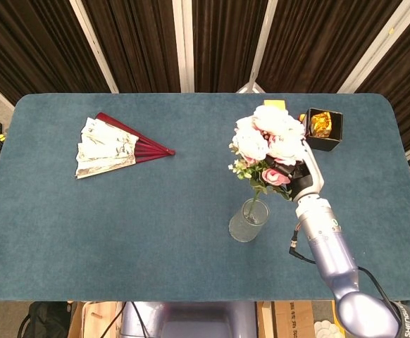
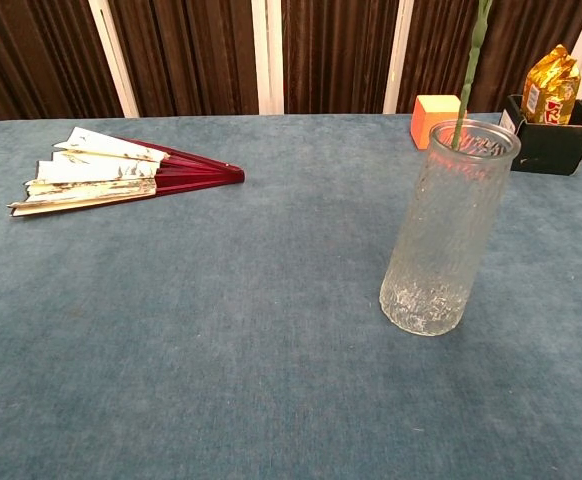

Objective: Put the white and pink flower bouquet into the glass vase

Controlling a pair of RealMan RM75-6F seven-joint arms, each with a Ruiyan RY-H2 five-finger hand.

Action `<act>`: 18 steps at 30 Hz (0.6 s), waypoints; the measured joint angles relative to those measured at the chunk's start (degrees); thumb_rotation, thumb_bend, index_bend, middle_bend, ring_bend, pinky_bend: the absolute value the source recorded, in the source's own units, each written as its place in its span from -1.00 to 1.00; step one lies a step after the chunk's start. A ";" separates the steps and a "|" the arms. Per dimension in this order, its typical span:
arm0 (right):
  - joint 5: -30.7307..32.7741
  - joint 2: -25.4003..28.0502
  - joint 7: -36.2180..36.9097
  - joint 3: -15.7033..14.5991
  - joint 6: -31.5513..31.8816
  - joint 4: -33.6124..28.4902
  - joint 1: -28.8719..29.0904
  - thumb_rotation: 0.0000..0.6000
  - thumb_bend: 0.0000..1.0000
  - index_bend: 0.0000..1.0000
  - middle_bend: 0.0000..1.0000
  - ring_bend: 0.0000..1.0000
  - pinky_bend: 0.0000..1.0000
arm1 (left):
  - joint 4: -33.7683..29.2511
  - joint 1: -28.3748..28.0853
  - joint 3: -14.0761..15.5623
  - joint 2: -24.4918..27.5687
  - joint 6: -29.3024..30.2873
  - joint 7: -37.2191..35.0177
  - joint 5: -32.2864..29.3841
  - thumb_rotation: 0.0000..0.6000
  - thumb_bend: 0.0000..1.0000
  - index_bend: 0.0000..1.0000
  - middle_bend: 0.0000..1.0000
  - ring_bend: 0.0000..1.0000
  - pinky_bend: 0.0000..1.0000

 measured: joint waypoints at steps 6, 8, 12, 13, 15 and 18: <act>-3.23 -1.05 0.12 -1.51 -0.61 1.38 -1.00 1.00 0.05 0.34 0.14 0.00 -0.73 | -0.15 -0.12 0.02 -0.27 -0.05 0.97 -0.04 1.00 -0.50 -0.77 -1.00 -1.00 -0.94; -4.20 -1.16 0.09 -1.95 -0.84 1.60 -1.43 1.00 0.05 0.34 0.14 0.00 -0.73 | -0.18 -0.15 0.01 -0.36 -0.06 1.30 -0.13 1.00 -0.50 -0.77 -1.00 -1.00 -0.94; -6.06 -1.56 0.37 -2.85 -1.56 2.37 -2.53 1.00 0.05 0.35 0.14 0.00 -0.73 | -0.33 -0.25 0.03 -0.56 -0.15 2.04 -0.22 1.00 -0.50 -0.77 -1.00 -1.00 -0.94; -6.27 -1.63 0.45 -3.02 -1.77 2.56 -2.68 1.00 0.05 0.35 0.14 0.00 -0.73 | -0.37 -0.26 0.04 -0.59 -0.15 2.19 -0.22 1.00 -0.50 -0.77 -1.00 -1.00 -0.94; -6.66 -1.81 0.67 -3.40 -2.43 3.03 -2.98 1.00 0.05 0.36 0.14 0.00 -0.73 | -0.46 -0.26 0.07 -0.67 -0.11 2.50 -0.21 1.00 -0.50 -0.77 -1.00 -1.00 -0.94; -7.24 -2.07 1.21 -3.98 -3.54 3.69 -3.56 1.00 0.05 0.36 0.14 0.00 -0.73 | -0.52 -0.26 0.06 -0.79 -0.02 2.93 -0.29 1.00 -0.50 -0.77 -1.00 -1.00 -0.94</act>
